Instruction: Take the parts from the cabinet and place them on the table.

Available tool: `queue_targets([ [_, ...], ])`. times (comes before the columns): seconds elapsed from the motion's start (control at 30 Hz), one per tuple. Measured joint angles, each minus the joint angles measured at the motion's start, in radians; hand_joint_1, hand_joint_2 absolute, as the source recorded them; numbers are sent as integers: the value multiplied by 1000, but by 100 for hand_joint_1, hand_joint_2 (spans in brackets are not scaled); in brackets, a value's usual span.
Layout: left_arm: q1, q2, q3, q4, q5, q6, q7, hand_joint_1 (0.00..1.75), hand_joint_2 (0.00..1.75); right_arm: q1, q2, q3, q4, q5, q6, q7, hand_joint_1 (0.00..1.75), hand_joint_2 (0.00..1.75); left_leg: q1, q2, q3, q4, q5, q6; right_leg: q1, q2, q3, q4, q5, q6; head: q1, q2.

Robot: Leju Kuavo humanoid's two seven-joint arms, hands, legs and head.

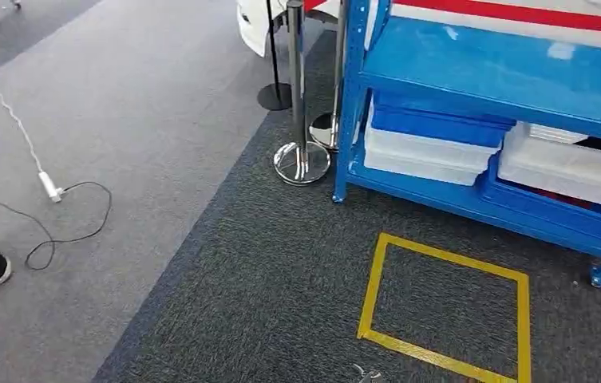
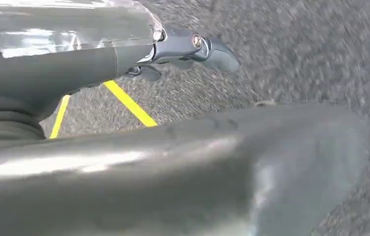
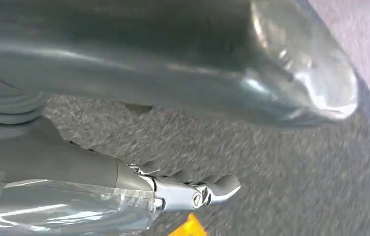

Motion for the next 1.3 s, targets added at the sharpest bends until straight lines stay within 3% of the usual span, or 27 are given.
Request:
queue_targets([
  [0.03, 5, -7, -1, 2, -2, 0, 1, 0, 0, -1, -3, 0, 0, -1, 1, -1, 0, 0, -8, 4, 1, -14, 15, 8, 2, 16, 1, -7, 4, 5, 0, 0],
  [0.13, -1, -1, -2, 0, -8, 1, 3, 0, 0, 5, 2, 0, 1, -3, 3, -4, 0, 0, -13, 36, 25, -55, 26, 11, -11, 55, 0, -29, 18, 23, 0, 0],
  [0.17, -2, -4, -5, 0, -9, 1, 3, 0, 0, 8, -1, 0, 2, -4, 3, -6, 0, 0, 1, 57, 50, -104, 45, -11, -5, 21, 7, -16, 12, 16, -1, 0],
  [0.2, -2, -4, -6, 0, -11, 0, 3, 0, 0, 6, -3, -1, 2, -6, 3, -8, 0, 0, 1, 66, 63, -124, 51, -22, 0, -43, 0, 1, -6, 27, 0, 0],
  [0.23, -1, -5, -6, 0, -12, 0, 3, 0, 0, 2, -4, -2, 3, -7, 3, -10, 0, 0, 4, 85, 69, -132, 53, -26, -4, -78, -29, 55, -49, 37, 0, 0],
  [0.3, 5, -6, -6, 0, -18, -2, 5, 0, 0, -2, -4, -2, 3, -8, 3, -13, 0, 0, 9, 122, 69, -128, 46, -42, -15, -98, -96, 182, -111, 56, 0, 0],
  [0.33, 6, -7, -6, 0, -19, -3, 7, 0, 0, 0, -5, -2, 3, -8, 3, -13, 0, 0, 12, 141, 67, -124, 41, -49, -24, -101, -117, 223, -117, 66, 0, 0],
  [0.37, 5, -8, -6, 1, -20, -3, 8, 0, 0, 5, -5, -3, 5, -8, 3, -14, 0, 0, 16, 157, 67, -118, 36, -57, -29, -105, -112, 215, -99, 76, 0, 0],
  [0.43, 4, -11, -7, 1, -22, -4, 10, 0, 0, 10, -8, -3, 7, -11, 2, -15, 0, 0, 28, 186, 65, -97, 21, -76, -39, -123, -38, 79, -19, 94, 0, 0],
  [0.47, 4, -11, -8, 1, -22, -4, 10, 0, 0, 9, -8, -3, 8, -13, 2, -16, 0, 0, 32, 198, 62, -81, 11, -86, -41, -155, 9, -5, 13, 102, 0, 0],
  [0.5, 3, -10, -8, 0, -23, -4, 10, 0, 0, 8, -7, -3, 8, -14, 1, -17, 0, 0, 27, 207, 58, -68, 0, -97, -32, -186, 7, -1, -4, 84, 0, 0],
  [0.57, 1, -8, -8, 0, -24, -4, 10, 0, 0, 8, -5, -3, 8, -18, -2, -21, 0, 0, 25, 222, 60, -55, -14, -112, -30, -161, 6, -10, 1, 49, 0, 0],
  [0.63, -3, -8, -11, 0, -28, -5, 10, 0, 0, 10, -5, -3, 8, -19, -3, -21, 0, 0, 28, 240, 71, -60, -14, -121, -28, -145, 3, -11, 3, 36, 0, 0],
  [0.67, -3, -8, -13, 0, -29, -5, 10, 0, 0, 11, -5, -3, 8, -19, -3, -21, 0, 0, 33, 225, 68, -52, -20, -130, -35, -135, 2, -16, 10, 26, 0, 0],
  [0.7, -3, -7, -14, 0, -29, -6, 10, 0, 0, 11, -5, -3, 9, -21, -4, -21, 0, 0, 36, 170, 61, -29, -48, -138, -37, -127, -1, -16, 13, 21, 0, 0],
  [0.73, 1, -8, -15, 0, -29, -8, 10, 0, 0, 9, -5, -3, 9, -21, -4, -22, 0, 0, 38, 140, 40, 24, -91, -140, -37, -118, -5, -16, 16, 16, -1, 0],
  [0.8, 6, -7, -16, 0, -31, -11, 10, 0, 0, 9, -2, -3, 9, -21, -4, -22, 0, 0, 40, 121, -27, 191, -177, -143, -35, -92, -14, -16, 22, 11, 0, 0],
  [0.83, 8, -7, -16, 0, -32, -11, 10, 0, 0, 11, -2, -3, 10, -21, -5, -21, 0, 0, 40, 121, -49, 244, -192, -143, -34, -80, -16, -16, 23, 11, -1, 0],
  [0.9, 9, -7, -20, 0, -33, -13, 10, 0, 0, 15, -3, -3, 12, -24, -7, -21, 0, 0, 40, 119, -34, 215, -152, -138, -35, -53, -18, -16, 28, 15, 0, 0],
  [0.97, 7, -7, -23, 0, -35, -14, 10, 0, 0, 15, -3, -3, 13, -24, -8, -22, 0, 0, 41, 104, 42, 56, -65, -128, -36, -24, -18, -16, 32, 22, -1, 0],
  [1.0, 7, -7, -23, 0, -36, -14, 10, 0, 0, 15, -3, -3, 13, -24, -9, -22, 0, 0, 42, 51, 83, -32, -31, -121, -38, -11, -19, -16, 35, 27, 0, 0],
  [1.03, 6, -6, -23, 0, -36, -14, 10, 0, 0, 14, -3, -3, 13, -25, -9, -22, 0, 0, 42, 3, 90, -61, -42, -118, -32, -2, -24, -15, 39, 34, 0, 0],
  [1.1, 9, -6, -24, 0, -38, -14, 10, 0, 0, 14, -2, -3, 12, -25, -9, -21, 0, 0, 36, 28, 87, -61, -37, -117, -40, 19, -29, -22, 50, 50, 0, 0],
  [1.17, 8, -7, -24, 0, -38, -14, 10, 0, 0, 15, -2, -3, 13, -25, -9, -20, 0, 0, 38, 53, 94, -79, -19, -100, -38, 40, -31, -36, 64, 72, 0, 0],
  [1.2, 5, -7, -24, 0, -38, -14, 10, 0, 0, 15, -3, -3, 13, -25, -9, -19, 0, 0, 43, 71, 95, -89, -8, -93, -38, -18, -36, -23, 52, 66, 0, 0],
  [1.23, 5, -7, -24, 0, -38, -14, 10, 0, 0, 13, -3, -3, 13, -25, -9, -16, 0, 0, 40, 82, 91, -94, -3, -85, -29, -68, -54, 16, 13, 63, 1, 0],
  [1.3, 12, -6, -24, 0, -38, -14, 10, 0, 0, 7, -3, -3, 13, -25, -9, -15, 0, 0, 33, 118, 82, -93, 1, -78, -29, -97, -116, 160, -73, 62, 1, 0],
])
